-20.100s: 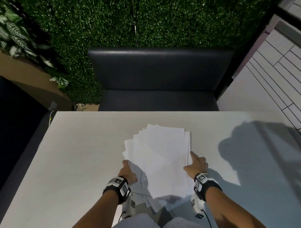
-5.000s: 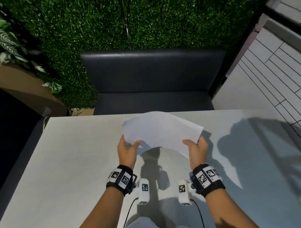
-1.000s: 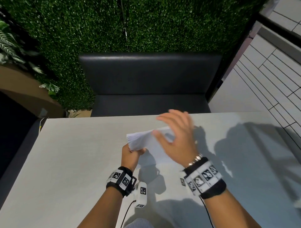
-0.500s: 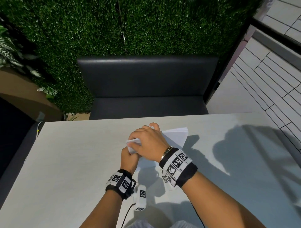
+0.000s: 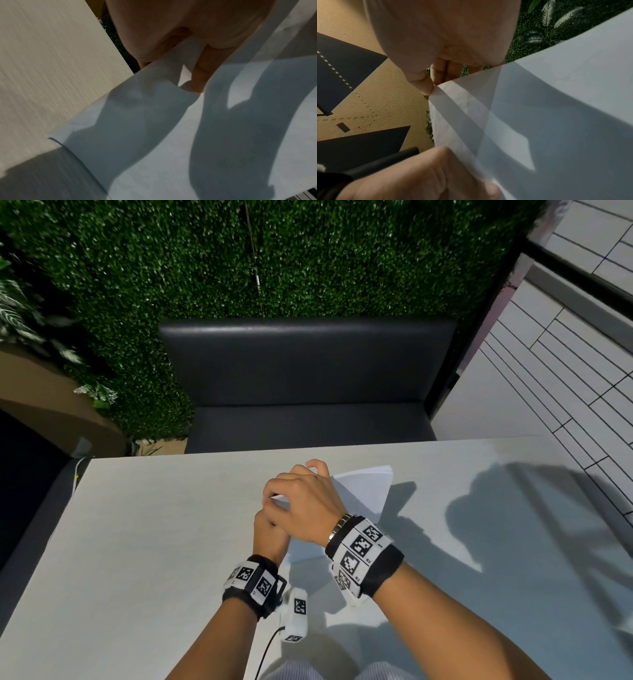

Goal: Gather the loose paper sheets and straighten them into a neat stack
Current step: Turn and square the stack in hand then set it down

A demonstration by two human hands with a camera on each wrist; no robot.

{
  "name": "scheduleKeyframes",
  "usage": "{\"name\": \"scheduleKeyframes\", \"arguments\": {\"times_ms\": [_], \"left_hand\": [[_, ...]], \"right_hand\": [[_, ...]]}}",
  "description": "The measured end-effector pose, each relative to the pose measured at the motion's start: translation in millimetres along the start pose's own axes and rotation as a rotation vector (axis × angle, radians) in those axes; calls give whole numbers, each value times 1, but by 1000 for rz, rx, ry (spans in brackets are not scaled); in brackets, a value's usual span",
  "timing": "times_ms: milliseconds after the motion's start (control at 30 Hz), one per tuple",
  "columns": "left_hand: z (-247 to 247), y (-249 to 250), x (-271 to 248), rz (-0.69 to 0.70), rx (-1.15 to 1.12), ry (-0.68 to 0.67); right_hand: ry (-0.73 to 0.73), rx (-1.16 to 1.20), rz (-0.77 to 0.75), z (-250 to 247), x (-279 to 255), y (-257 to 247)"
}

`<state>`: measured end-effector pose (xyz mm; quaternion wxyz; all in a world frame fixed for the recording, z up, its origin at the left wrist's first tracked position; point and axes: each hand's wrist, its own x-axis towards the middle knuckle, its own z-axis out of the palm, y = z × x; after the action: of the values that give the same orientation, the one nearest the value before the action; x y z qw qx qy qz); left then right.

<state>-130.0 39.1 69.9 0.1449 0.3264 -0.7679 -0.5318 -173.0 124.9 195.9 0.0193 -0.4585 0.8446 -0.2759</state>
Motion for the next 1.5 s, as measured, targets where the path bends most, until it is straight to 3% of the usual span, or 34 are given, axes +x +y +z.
{"name": "scheduleKeyframes", "arguments": {"times_ms": [200,400,467,567,600,633,767,833,867,933,1033,1133,1300,1433,1500], "left_hand": [[-5,10,-4,51,62,0],[-14,16,-15,-124,-258,20],[-17,22,-18,-132,-321,-5],[-25,21,-15,-170,-387,-20],[-30,19,-12,-182,-410,-20],[-35,18,-9,-192,-442,-20],[-56,25,0,-167,-544,-87],[-58,29,2,-158,-561,-158],[-57,31,3,-154,-546,-171],[-51,38,2,-129,-472,-124],[-35,48,-6,-71,-413,3],[-27,53,-13,-53,-424,24],[-30,56,-7,-30,-456,-22],[-13,40,-10,-115,-476,-34],[-7,23,-10,-172,-457,-44]], "right_hand": [[24,-27,-17,7,3,0],[31,0,69,2,6,1],[201,40,125,-7,2,13],[603,194,176,-25,-21,46],[649,284,219,-30,-33,59],[617,385,274,-32,-46,72],[191,863,509,-24,-74,108],[91,1032,634,-20,-73,109],[84,1008,720,-19,-71,105],[121,857,850,-10,-66,97],[247,741,860,9,-64,87],[356,810,891,14,-68,85],[363,851,865,11,-73,93],[492,994,983,19,-71,95],[472,1011,1028,28,-73,103]]}}
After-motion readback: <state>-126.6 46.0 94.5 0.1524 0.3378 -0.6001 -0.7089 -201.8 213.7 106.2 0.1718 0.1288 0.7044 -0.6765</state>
